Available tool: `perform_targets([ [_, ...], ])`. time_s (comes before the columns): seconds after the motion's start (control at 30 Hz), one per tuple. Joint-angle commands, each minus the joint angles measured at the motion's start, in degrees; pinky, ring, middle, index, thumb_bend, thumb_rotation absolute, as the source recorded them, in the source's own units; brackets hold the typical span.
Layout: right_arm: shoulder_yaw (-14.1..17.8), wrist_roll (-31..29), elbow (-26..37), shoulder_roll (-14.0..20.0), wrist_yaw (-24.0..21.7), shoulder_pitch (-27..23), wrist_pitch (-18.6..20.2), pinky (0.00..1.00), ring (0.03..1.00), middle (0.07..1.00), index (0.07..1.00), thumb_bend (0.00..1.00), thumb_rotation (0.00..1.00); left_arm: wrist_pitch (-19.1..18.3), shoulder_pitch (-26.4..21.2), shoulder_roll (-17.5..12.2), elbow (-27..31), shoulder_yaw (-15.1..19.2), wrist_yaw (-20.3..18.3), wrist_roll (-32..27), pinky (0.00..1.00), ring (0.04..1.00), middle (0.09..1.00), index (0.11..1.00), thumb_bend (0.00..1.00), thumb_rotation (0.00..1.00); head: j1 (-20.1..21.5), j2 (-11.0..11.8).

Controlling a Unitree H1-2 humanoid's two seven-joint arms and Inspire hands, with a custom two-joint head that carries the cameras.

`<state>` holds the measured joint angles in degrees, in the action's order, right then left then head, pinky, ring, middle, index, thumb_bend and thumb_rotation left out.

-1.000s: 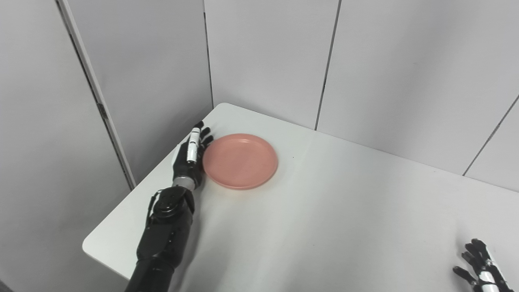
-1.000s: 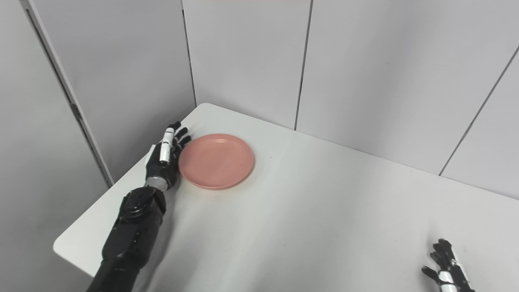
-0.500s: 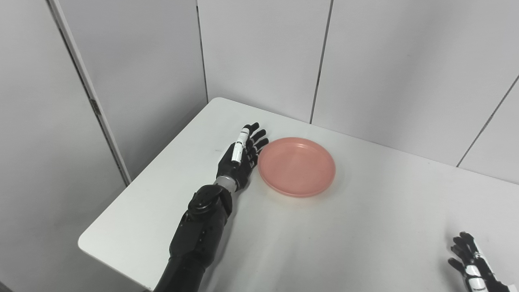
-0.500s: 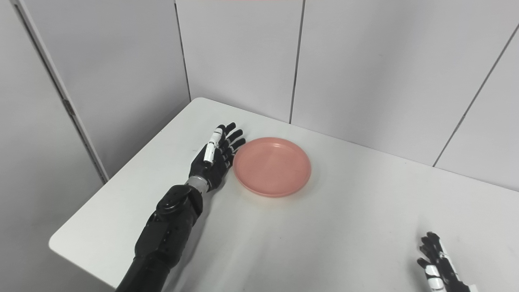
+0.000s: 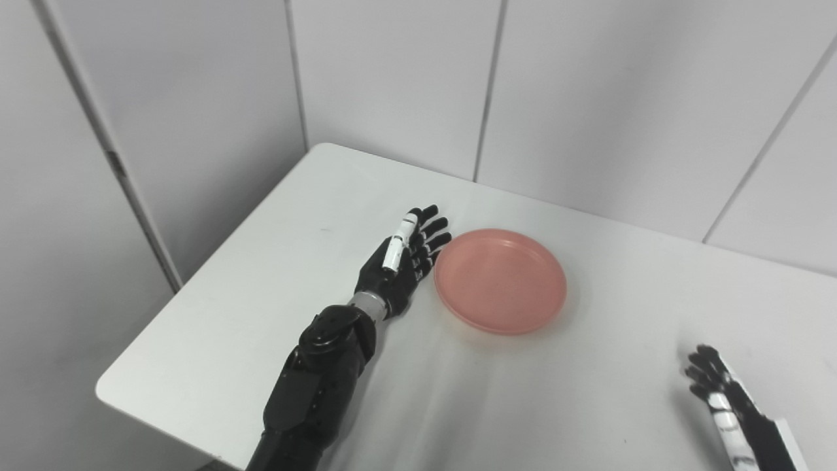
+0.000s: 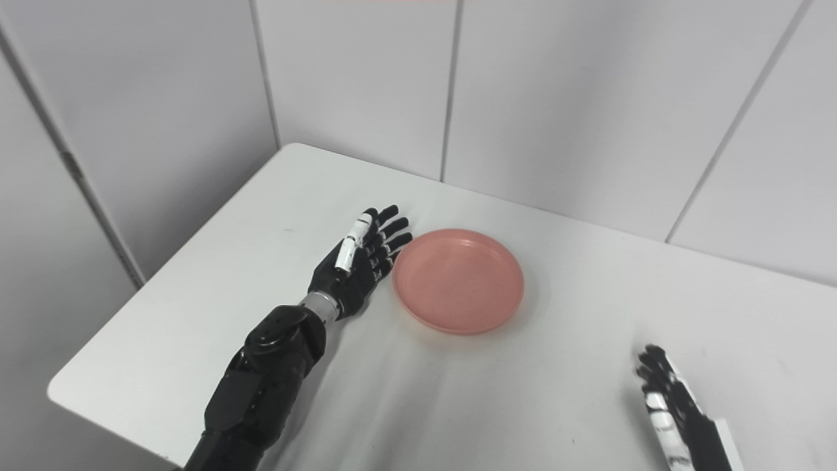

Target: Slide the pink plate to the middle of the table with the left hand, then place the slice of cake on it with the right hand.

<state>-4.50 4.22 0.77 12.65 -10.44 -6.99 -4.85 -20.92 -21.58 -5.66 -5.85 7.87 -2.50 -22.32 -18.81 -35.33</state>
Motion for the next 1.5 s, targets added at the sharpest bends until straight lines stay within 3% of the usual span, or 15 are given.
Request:
perform_targets([
  [0.0,-0.78,0.79,0.43,-0.62,0.2,0.31,-1.51,0.87,0.887,0.903,0.912,0.36,1.0,-1.47,0.9,-0.04,0.36,-1.41,-1.45,1.07,0.9,0.911,0.927,0.912,0.35,1.0,1.44,-0.31],
  [0.27,-1.85,3.29,1.47,-2.23,1.91,0.43,0.66,0.86,0.891,0.901,0.908,0.44,1.0,-2.84,2.39,0.11,3.06,-4.7,-3.52,2.11,0.9,0.914,0.925,0.914,0.37,1.0,7.4,-1.73],
  [0.53,-2.75,4.93,2.25,-4.1,2.91,0.28,1.71,0.86,0.888,0.894,0.899,0.4,1.0,-4.89,4.82,1.75,8.26,-7.06,-3.75,2.96,0.91,0.922,0.935,0.923,0.38,1.0,12.56,-3.12],
  [0.87,-4.04,7.61,2.93,-5.48,3.81,-0.06,3.11,0.84,0.883,0.895,0.902,0.39,1.0,-3.67,8.5,1.95,11.63,-9.01,-4.77,4.2,0.89,0.914,0.934,0.916,0.38,1.0,15.91,-3.78],
  [1.47,-3.77,11.32,2.95,-6.4,7.06,-0.54,1.75,0.86,0.905,0.918,0.925,0.34,1.0,0.44,10.57,-0.24,6.95,-8.0,-8.74,4.39,0.91,0.917,0.927,0.91,0.38,1.0,22.13,-3.24],
])
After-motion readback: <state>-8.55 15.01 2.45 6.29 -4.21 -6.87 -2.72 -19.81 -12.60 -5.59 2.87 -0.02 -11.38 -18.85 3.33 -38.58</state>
